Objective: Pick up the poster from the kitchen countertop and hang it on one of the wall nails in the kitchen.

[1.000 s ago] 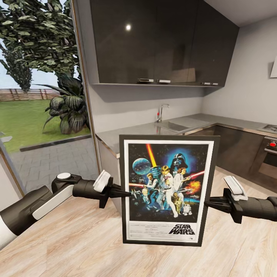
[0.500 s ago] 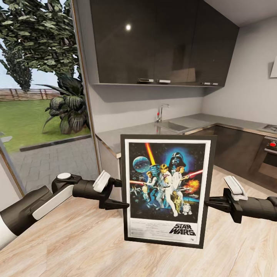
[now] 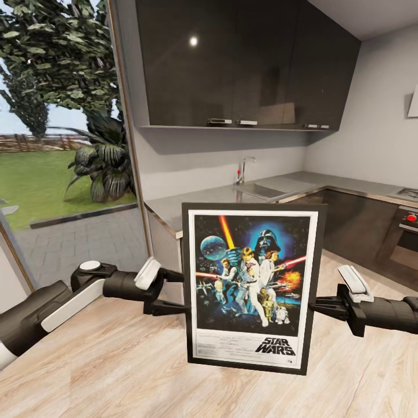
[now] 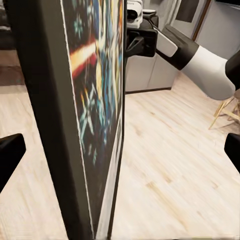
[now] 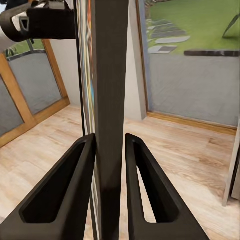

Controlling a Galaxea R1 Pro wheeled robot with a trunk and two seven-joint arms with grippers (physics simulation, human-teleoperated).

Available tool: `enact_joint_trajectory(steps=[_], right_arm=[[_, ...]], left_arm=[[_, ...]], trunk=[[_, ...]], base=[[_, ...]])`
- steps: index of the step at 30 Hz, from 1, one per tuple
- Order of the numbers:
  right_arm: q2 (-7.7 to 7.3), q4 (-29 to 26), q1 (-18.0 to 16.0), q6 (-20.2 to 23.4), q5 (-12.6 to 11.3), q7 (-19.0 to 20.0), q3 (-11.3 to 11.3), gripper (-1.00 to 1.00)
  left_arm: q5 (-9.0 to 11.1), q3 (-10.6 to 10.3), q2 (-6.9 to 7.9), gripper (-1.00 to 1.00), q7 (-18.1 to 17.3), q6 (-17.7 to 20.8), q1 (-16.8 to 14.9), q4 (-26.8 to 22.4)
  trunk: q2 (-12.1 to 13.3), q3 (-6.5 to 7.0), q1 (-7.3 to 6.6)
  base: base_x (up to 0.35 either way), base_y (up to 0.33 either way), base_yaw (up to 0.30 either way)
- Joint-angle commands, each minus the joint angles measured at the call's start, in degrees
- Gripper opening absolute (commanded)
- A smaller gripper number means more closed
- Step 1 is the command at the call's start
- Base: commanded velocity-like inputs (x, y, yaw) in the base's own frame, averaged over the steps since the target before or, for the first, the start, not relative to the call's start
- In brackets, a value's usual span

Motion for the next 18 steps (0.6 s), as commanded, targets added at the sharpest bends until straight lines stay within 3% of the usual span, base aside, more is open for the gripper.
enact_joint_trajectory(steps=[1, 9, 13, 18], right_arm=[[-0.02, 0.0, -0.04, 0.72, -0.1, 0.24, 0.0, -1.0], [-0.02, 0.17, -0.03, 0.73, 0.0, 0.17, -0.11, -1.0], [-0.07, 0.43, -0.04, 0.73, 0.1, 0.14, -0.49, -1.0], [-0.2, 0.52, 0.02, 0.68, 0.22, 0.18, -0.73, -1.0]], left_arm=[[0.6, -0.18, 0.55, 1.0, 0.03, 0.51, -0.1, 0.0], [0.66, -0.36, 6.34, 1.0, -3.62, 0.07, -0.1, 0.0], [0.8, -0.4, 8.48, 1.0, -5.34, -0.06, -0.1, 0.01], [2.75, -1.06, 9.5, 1.0, -5.98, -0.36, -0.04, 0.43]], trunk=[[-0.04, -0.07, 0.0], [-0.04, -0.07, 0.0], [-0.04, -0.07, 0.0], [-0.04, -0.07, 0.0]], base=[[0.0, 0.0, 0.0], [0.0, 0.0, 0.0], [0.0, 0.0, 0.0], [0.0, 0.0, 0.0]])
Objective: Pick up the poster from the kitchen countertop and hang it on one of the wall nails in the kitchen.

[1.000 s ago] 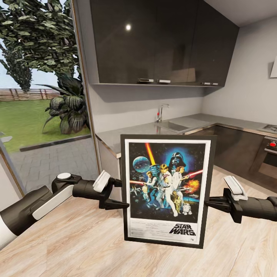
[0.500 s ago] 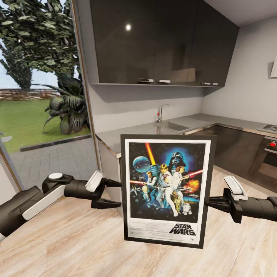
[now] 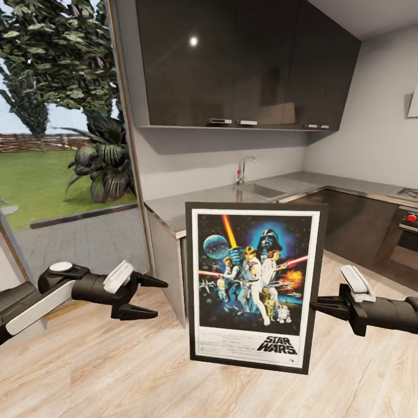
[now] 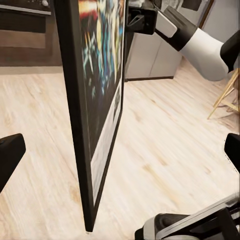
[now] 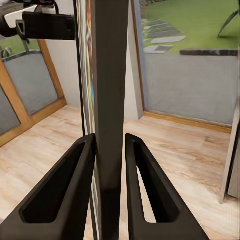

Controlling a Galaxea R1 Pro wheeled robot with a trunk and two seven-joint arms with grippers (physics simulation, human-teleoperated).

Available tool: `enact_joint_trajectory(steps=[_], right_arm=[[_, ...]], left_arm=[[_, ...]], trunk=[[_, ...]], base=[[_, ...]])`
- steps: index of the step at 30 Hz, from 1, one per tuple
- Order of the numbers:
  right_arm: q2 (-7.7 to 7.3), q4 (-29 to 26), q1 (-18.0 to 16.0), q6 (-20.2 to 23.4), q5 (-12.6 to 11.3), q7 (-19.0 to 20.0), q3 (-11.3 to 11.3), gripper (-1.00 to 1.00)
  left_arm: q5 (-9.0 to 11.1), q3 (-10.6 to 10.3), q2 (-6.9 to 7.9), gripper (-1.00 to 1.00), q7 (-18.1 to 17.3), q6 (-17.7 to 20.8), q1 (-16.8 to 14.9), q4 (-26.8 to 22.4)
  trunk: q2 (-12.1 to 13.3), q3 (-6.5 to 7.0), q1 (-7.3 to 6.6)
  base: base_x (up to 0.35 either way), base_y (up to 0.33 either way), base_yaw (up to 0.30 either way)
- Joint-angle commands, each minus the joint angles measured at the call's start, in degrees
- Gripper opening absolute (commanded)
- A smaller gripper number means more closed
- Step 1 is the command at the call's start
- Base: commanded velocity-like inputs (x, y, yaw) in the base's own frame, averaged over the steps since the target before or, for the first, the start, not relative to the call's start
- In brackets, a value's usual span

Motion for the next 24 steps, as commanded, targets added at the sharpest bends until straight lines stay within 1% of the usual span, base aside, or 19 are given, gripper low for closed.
enact_joint_trajectory(steps=[1, 3, 5, 6, 8, 9, 12, 15, 16, 17, 18, 19, 22, 23, 24], right_arm=[[-0.03, 0.02, -0.02, 0.71, -0.07, 0.24, -0.1, -1.0], [-0.06, 0.05, 0.03, 0.7, -0.04, 0.25, -0.64, -1.0], [-0.07, 0.07, 0.16, 0.68, -0.02, 0.26, -1.6, -1.0], [-0.08, 0.08, 0.29, 0.65, -0.01, 0.27, -2.62, -1.0], [-0.09, 0.08, 0.4, 0.63, 0.0, 0.27, -3.47, -1.0], [-0.02, 0.09, 0.59, 0.61, 0.08, 0.28, -4.49, -1.0], [0.06, 0.09, 0.64, 0.6, 0.14, 0.28, -4.73, -1.0], [0.13, 0.11, 0.66, 0.6, 0.16, 0.24, -4.85, -1.0], [0.17, 0.16, 0.67, 0.6, 0.17, 0.22, -4.9, -1.0], [0.2, 0.23, 0.68, 0.6, 0.18, 0.21, -4.93, -1.0], [0.22, 0.26, 0.68, 0.6, 0.19, 0.21, -4.95, -1.0], [0.23, 0.31, 0.68, 0.6, 0.23, 0.2, -4.97, -1.0], [0.24, 0.33, 0.69, 0.6, 0.3, 0.2, -4.98, -1.0], [0.28, 0.36, 0.72, 0.6, 0.31, 0.2, -4.96, -1.0], [0.31, 0.4, 0.73, 0.6, 0.3, 0.2, -4.97, -1.0]], left_arm=[[0.91, -0.68, 0.19, 1.0, -0.03, 0.39, -0.12, 0.11], [1.35, -1.93, 0.51, 1.0, -0.05, -0.49, -0.11, 0.46], [1.71, -3.46, 0.91, 1.0, -0.05, -2.19, -0.11, 1.12], [2.31, -5.25, 1.28, 1.0, -0.02, -4.72, -0.1, 2.32], [3.44, -7.53, 1.52, 1.0, 0.05, -7.93, -0.1, 4.11], [9.89, -15.84, 1.8, 1.0, 0.26, -17.8, -0.1, 9.67], [15.68, -21.52, 1.77, 1.0, 0.55, -23.78, -0.1, 13.04], [21.52, -27.01, 1.45, 1.0, 1.35, -28.72, -0.1, 16.06], [24.67, -30.36, 1.19, 1.0, 2.41, -31.14, -0.1, 17.58], [27.11, -33.3, 1.02, 1.0, 3.74, -33.11, -0.1, 18.66], [28.86, -35.79, 0.9, 1.0, 5.12, -35.0, -0.1, 19.38], [30.99, -39.37, 0.81, 1.0, 7.49, -38.2, -0.1, 20.08], [33.24, -43.47, 0.76, 1.0, 10.5, -40.79, -0.1, 20.39], [35.03, -46.29, 0.69, 1.0, 13.09, -42.07, -0.1, 20.47], [35.98, -47.58, 0.62, 1.0, 14.52, -42.6, -0.1, 20.48]], trunk=[[-0.04, -0.07, 0.0], [-0.04, -0.07, 0.0], [-0.04, -0.07, 0.0], [-0.04, -0.07, 0.0], [-0.04, -0.07, 0.0], [-0.04, -0.07, 0.0], [-0.04, -0.07, 0.0], [-0.04, -0.07, 0.0], [-0.04, -0.07, 0.0], [-0.04, -0.07, 0.0], [-0.04, -0.07, 0.0], [-0.04, -0.07, 0.0], [-0.04, -0.07, 0.0], [-0.04, -0.07, 0.0], [-0.04, -0.07, 0.0]], base=[[0.0, 0.0, 0.0], [0.0, 0.0, 0.0], [0.0, 0.0, 0.0], [0.0, 0.0, 0.0], [0.0, 0.0, 0.0], [0.0, 0.0, 0.0], [0.0, 0.0, 0.0], [0.0, 0.0, 0.0], [0.0, 0.0, 0.0], [0.0, 0.0, 0.0], [0.0, 0.0, 0.0], [0.0, 0.0, 0.0], [0.0, 0.0, 0.0], [0.0, 0.0, 0.0], [0.0, 0.0, 0.0]])
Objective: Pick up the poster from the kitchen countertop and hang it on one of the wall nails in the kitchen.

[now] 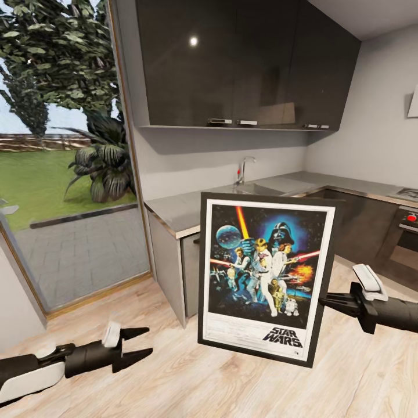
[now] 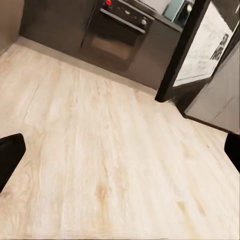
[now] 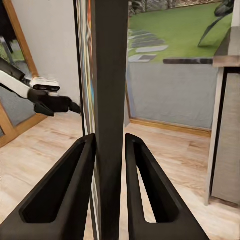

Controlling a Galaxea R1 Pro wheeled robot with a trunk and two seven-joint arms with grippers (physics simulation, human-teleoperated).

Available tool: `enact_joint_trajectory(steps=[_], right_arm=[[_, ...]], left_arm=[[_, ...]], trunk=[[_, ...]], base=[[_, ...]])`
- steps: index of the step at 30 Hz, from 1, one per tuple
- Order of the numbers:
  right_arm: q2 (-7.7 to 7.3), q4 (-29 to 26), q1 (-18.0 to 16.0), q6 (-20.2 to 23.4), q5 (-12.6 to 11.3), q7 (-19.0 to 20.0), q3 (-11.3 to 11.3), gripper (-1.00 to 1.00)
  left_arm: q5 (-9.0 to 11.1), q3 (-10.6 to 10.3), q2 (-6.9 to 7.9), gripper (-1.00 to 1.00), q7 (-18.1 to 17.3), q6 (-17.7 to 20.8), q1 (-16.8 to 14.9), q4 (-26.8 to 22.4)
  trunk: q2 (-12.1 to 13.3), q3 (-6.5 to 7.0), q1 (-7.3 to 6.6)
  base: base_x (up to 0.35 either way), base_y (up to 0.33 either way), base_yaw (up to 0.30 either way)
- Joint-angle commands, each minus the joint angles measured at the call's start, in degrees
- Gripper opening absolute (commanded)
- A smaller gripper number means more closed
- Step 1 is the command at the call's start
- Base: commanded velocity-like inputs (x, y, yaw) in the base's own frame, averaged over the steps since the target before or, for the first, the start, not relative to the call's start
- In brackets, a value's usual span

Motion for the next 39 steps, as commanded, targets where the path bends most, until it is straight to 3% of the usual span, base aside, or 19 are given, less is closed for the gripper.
enact_joint_trajectory(steps=[1, 2, 3, 5, 6, 9, 10, 14, 19, 20, 28, 31, 32, 35, 39], right_arm=[[0.04, 0.09, -0.03, 0.7, -0.1, 0.25, 0.02, -1.0], [0.11, 0.3, -0.01, 0.67, -0.06, 0.16, 0.04, -1.0], [0.18, 3.36, 0.0, -2.51, -0.02, 0.09, 0.06, -1.0], [0.18, 4.26, 0.0, -4.66, 0.02, 0.12, 0.06, -1.0], [0.18, 4.65, 0.02, -5.51, 0.0, 0.16, 0.07, -1.0], [0.19, 4.98, 0.05, -6.26, 0.0, 0.2, 0.07, -1.0], [0.19, 5.15, 0.07, -6.64, -0.01, 0.23, 0.07, -1.0], [0.19, 5.26, 0.13, -6.86, -0.02, 0.24, 0.07, -1.0], [0.19, 5.32, 0.17, -7.05, -0.02, 0.25, 0.07, -1.0], [0.19, 5.32, 0.17, -7.06, -0.02, 0.25, 0.07, -1.0], [0.19, 5.33, 0.21, -7.08, -0.03, 0.29, 0.01, -1.0], [0.19, 5.33, 0.24, -7.06, -0.03, 0.32, 0.0, -1.0], [0.19, 5.27, 0.25, -7.04, -0.03, 0.33, -0.01, -1.0], [0.19, 5.13, 0.25, -7.03, -0.03, 0.33, -0.02, -1.0], [0.19, 5.02, 0.26, -7.02, -0.03, 0.34, -0.02, -1.0]], left_arm=[[2.48, -2.55, -0.41, 1.0, 2.83, -1.28, -0.19, -0.05], [4.64, -4.73, -1.29, 1.0, 6.6, -2.55, -0.12, -0.01], [8.34, -6.83, -3.45, 1.0, 10.45, -3.74, 4.19, 1.52], [10.31, -7.02, -5.29, 1.0, 10.84, -3.87, 5.55, 4.46], [11.77, -7.04, -7.63, 1.0, 10.98, -3.88, 7.43, 8.72], [13.28, -6.96, -11.57, 1.0, 11.11, -3.85, 10.15, 15.78], [14.1, -6.9, -14.36, 1.0, 11.17, -3.71, 11.55, 21.75], [15.64, -6.81, -16.53, 1.0, 11.21, -2.73, 12.54, 28.73], [22.49, -6.54, -19.05, 1.0, 11.18, 3.36, 13.26, 36.19], [24.04, -6.5, -20.15, 1.0, 11.2, 4.72, 13.35, 38.42], [26.59, -5.8, -25.17, 1.0, 13.07, 6.91, 15.3, 46.21], [26.8, -3.53, -25.68, 1.0, 13.52, 7.05, 16.39, 47.13], [26.86, -1.07, -25.84, 1.0, 13.6, 7.09, 17.33, 47.54], [26.86, 2.73, -26.01, 1.0, 13.55, 7.1, 18.95, 48.0], [26.74, 6.04, -26.34, 1.0, 13.47, 7.08, 20.76, 48.32]], trunk=[[-0.04, -0.07, 0.0], [-0.04, -0.07, 0.0], [-0.04, -0.07, 0.0], [-0.04, -0.07, 0.0], [-0.04, -0.07, 0.0], [-0.04, -0.07, 0.0], [-0.04, -0.07, 0.0], [-0.04, -0.07, 0.0], [-0.04, -0.07, 0.0], [-0.04, -0.07, 0.0], [-0.04, -0.07, 0.0], [-0.04, -0.07, 0.0], [-0.04, -0.07, 0.0], [-0.04, -0.07, 0.0], [-0.04, -0.07, 0.0]], base=[[0.0, 0.0, 0.0], [0.0, 0.0, 0.0], [0.0, 0.0, 0.0], [0.0, 0.0, 0.0], [0.0, 0.0, 0.0], [0.0, 0.0, 0.0], [0.0, 0.0, 0.0], [0.0, 0.0, 0.0], [0.0, 0.0, 0.0], [0.0, 0.0, 0.0], [0.0, 0.0, 0.0], [0.0, 0.0, 0.0], [0.0, 0.0, 0.0], [0.0, 0.0, 0.0], [0.0, 0.0, 0.0]])
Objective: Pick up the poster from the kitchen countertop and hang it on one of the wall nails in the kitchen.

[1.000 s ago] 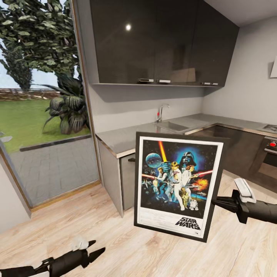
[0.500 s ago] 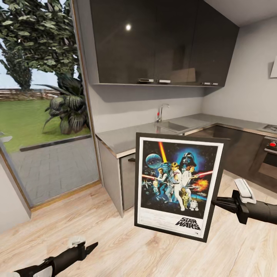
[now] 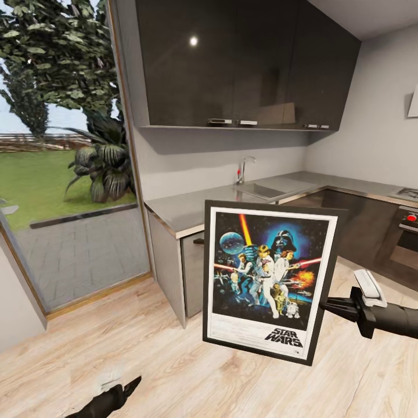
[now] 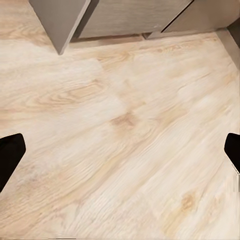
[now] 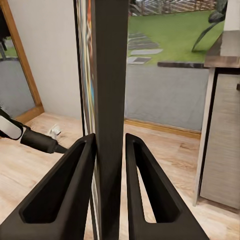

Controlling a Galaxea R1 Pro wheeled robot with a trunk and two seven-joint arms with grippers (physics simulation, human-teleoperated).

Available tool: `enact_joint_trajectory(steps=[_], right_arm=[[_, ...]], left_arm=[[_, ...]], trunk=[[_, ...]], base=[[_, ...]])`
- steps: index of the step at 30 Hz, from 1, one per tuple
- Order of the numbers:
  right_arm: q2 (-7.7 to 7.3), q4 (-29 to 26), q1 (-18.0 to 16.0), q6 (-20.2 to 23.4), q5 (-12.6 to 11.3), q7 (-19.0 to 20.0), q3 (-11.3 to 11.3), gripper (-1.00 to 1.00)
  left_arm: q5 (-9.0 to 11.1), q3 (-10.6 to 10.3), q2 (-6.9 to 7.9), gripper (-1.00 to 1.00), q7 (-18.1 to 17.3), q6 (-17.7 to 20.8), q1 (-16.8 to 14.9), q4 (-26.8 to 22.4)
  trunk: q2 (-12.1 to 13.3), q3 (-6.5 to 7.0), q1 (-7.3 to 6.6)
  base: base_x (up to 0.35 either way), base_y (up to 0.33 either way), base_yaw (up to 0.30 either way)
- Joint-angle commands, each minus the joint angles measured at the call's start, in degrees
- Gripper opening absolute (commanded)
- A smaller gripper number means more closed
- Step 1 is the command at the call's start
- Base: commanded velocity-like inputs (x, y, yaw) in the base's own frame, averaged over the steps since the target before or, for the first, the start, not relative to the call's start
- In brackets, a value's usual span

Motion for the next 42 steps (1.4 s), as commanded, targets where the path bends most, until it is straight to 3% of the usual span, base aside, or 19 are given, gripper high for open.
enact_joint_trajectory(steps=[1, 8, 16, 21, 25, 27, 42], right_arm=[[-0.01, -0.02, -0.04, 0.72, -0.06, 0.27, -0.01, -1.0], [-0.01, -0.03, -0.04, 0.73, -0.03, 0.27, -0.01, -1.0], [-0.01, 0.04, -0.04, 0.73, -0.01, 0.27, -0.04, -1.0], [-0.01, 0.08, -0.04, 0.73, -0.01, 0.27, -0.02, -1.0], [-0.01, 0.06, -0.04, 0.73, -0.03, 0.27, -0.03, -1.0], [-0.01, 0.06, -0.04, 0.73, -0.02, 0.27, -0.05, -1.0], [-0.01, 0.05, -0.04, 0.64, -0.05, 0.23, -0.02, -1.0]], left_arm=[[0.43, 0.16, -0.11, 1.0, -0.08, -0.3, 0.37, -0.1], [0.33, 1.13, -1.27, 1.0, -0.23, -0.38, 5.01, -0.08], [0.36, 1.31, -1.37, 1.0, -1.02, -0.47, 8.11, 0.08], [0.4, 1.4, -1.07, 1.0, -2.91, -0.48, 8.92, 2.16], [0.43, 1.36, -0.96, 1.0, -7.84, -0.4, 9.24, 4.89], [0.44, 1.36, -0.96, 1.0, -8.69, -0.38, 9.42, 5.26], [0.5, 1.36, -0.96, 1.0, -10.15, -0.36, 11.36, 5.92]], trunk=[[-0.04, -0.06, 0.0], [-0.04, -0.06, 0.0], [-0.04, -0.06, 0.0], [-0.04, -0.06, 0.0], [-0.04, -0.06, 0.0], [-0.04, -0.06, 0.0], [-0.04, -0.06, 0.0]], base=[[0.0, 0.0, 0.0], [0.0, 0.0, 0.0], [0.0, 0.0, 0.0], [0.0, 0.0, 0.0], [0.0, 0.0, 0.0], [0.0, 0.0, 0.036], [0.0, 0.0, 0.231]])
